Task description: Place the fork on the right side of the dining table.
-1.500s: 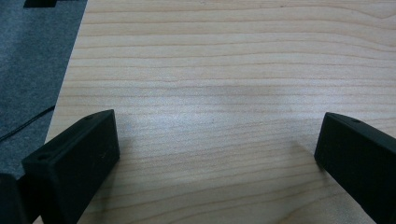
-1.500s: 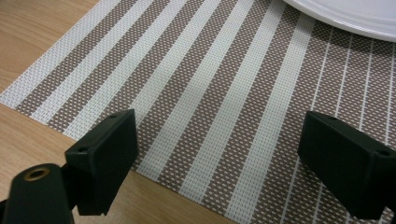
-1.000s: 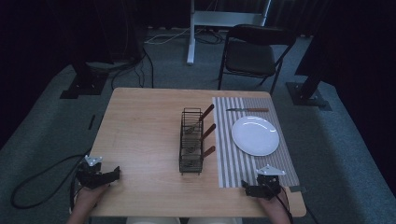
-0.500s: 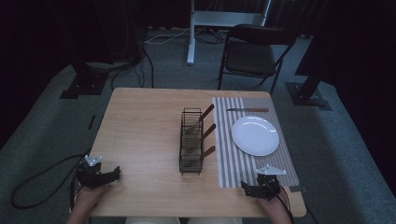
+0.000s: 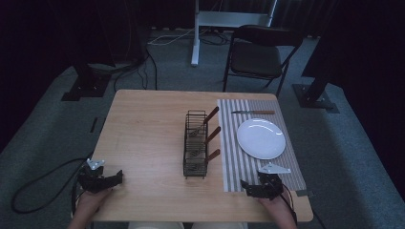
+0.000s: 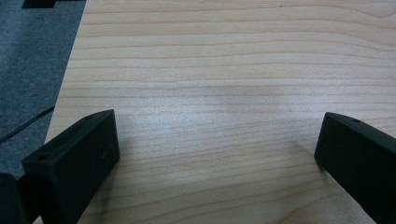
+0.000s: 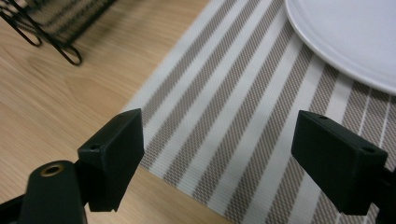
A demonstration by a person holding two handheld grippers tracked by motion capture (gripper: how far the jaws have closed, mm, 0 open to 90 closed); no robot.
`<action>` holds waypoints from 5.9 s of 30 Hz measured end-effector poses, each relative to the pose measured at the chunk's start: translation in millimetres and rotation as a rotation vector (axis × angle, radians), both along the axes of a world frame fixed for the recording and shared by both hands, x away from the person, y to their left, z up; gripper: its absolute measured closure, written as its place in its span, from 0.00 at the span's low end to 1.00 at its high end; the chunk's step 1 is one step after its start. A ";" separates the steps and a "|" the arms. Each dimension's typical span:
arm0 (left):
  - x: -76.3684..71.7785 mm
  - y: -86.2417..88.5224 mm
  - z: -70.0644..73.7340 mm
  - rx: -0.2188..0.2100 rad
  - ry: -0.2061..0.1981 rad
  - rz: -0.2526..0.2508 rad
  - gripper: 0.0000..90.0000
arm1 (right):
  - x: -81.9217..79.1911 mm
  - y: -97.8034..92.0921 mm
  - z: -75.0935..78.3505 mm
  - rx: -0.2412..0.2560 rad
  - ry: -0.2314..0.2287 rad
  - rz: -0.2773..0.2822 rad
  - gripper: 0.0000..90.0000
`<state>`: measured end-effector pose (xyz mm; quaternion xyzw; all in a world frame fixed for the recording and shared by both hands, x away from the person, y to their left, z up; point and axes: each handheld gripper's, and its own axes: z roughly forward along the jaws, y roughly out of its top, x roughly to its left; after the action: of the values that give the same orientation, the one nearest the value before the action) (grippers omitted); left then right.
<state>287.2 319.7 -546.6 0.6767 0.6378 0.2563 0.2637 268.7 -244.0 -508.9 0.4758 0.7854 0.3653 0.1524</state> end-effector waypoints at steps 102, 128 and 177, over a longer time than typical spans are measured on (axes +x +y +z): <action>0.0 0.3 0.1 0.003 0.001 -0.003 0.00 | 106.5 106.1 93.5 0.131 -0.045 0.289 0.82; 0.0 0.3 0.1 0.003 0.001 -0.002 0.00 | 96.3 105.8 125.3 0.116 -0.111 0.323 0.85; -0.1 0.2 0.1 0.002 0.002 -0.002 0.00 | 24.6 -39.2 82.2 0.213 -0.094 0.071 0.85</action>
<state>287.1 319.9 -546.6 0.6777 0.6372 0.2561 0.2629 293.3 -283.2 -426.7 0.4437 0.7503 0.4740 0.1248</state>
